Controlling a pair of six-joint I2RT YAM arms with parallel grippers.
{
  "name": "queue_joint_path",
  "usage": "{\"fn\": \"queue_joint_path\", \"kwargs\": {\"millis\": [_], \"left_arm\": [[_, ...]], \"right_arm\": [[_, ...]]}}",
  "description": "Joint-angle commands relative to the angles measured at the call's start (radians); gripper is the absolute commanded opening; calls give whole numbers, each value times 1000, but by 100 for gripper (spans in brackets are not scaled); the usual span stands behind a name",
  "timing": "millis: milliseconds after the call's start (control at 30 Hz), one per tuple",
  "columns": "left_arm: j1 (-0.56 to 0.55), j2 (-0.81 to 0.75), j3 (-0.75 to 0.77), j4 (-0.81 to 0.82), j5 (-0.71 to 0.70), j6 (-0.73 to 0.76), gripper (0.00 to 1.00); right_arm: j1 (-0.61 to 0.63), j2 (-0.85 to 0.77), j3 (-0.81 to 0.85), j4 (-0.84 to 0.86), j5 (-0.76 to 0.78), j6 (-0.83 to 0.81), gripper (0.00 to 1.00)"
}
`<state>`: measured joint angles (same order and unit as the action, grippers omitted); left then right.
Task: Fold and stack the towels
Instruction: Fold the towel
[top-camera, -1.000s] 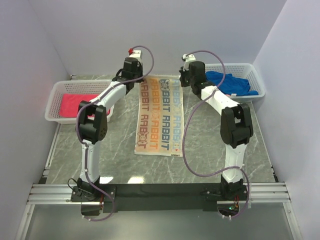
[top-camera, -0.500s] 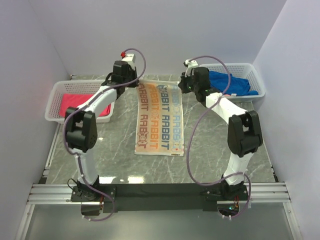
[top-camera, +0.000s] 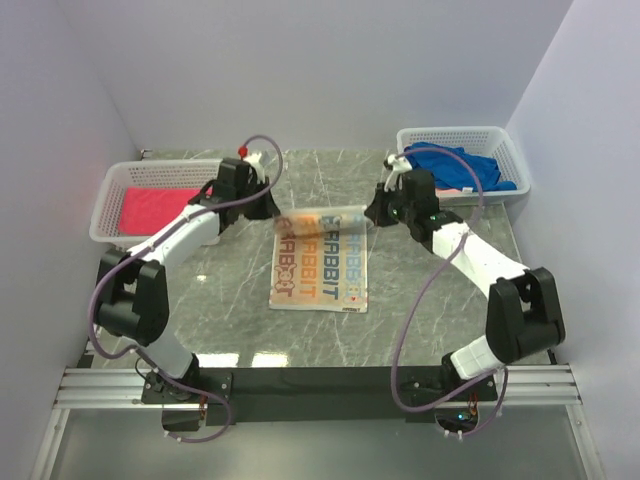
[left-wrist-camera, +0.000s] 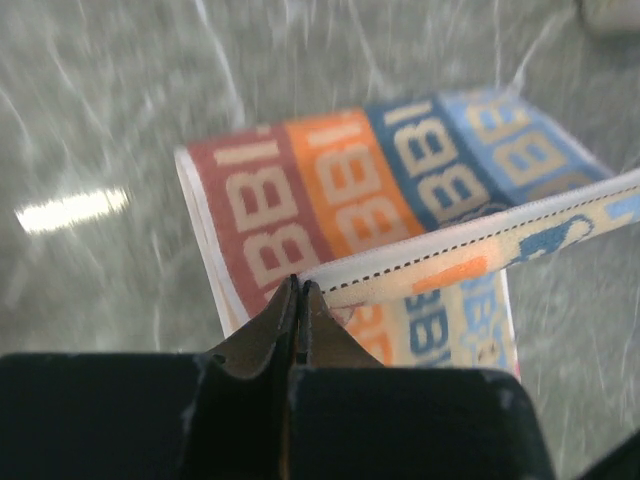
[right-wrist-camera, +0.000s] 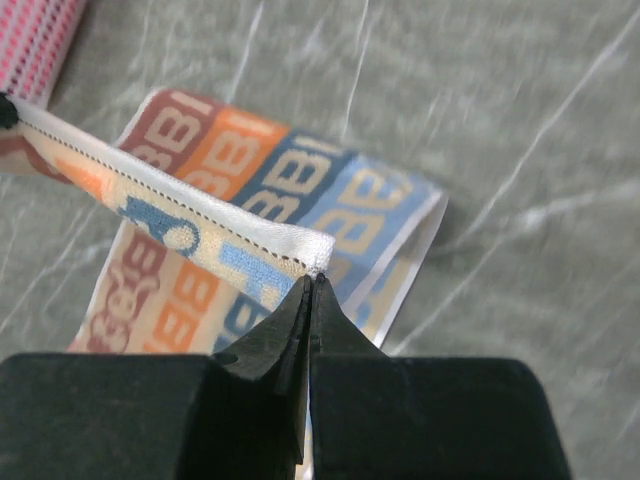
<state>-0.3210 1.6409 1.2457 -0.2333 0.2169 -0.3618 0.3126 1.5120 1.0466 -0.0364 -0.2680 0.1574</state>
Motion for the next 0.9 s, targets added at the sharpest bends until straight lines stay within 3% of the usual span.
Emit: {"fn": "queue_joint_path", "kwargs": {"millis": [0,500,867], "left_arm": [[-16,-96,-86,-47,-34,-55,1],[-75,-320,-331,-124,-88,-95,1],[-95,-299,-365,-133,-131,-103,1]], "right_arm": [[2,-94,-72,-51,23,51,0],[5,-289,-287,-126,-40,136,0],[10,-325,-405,-103,-60,175,0]]}}
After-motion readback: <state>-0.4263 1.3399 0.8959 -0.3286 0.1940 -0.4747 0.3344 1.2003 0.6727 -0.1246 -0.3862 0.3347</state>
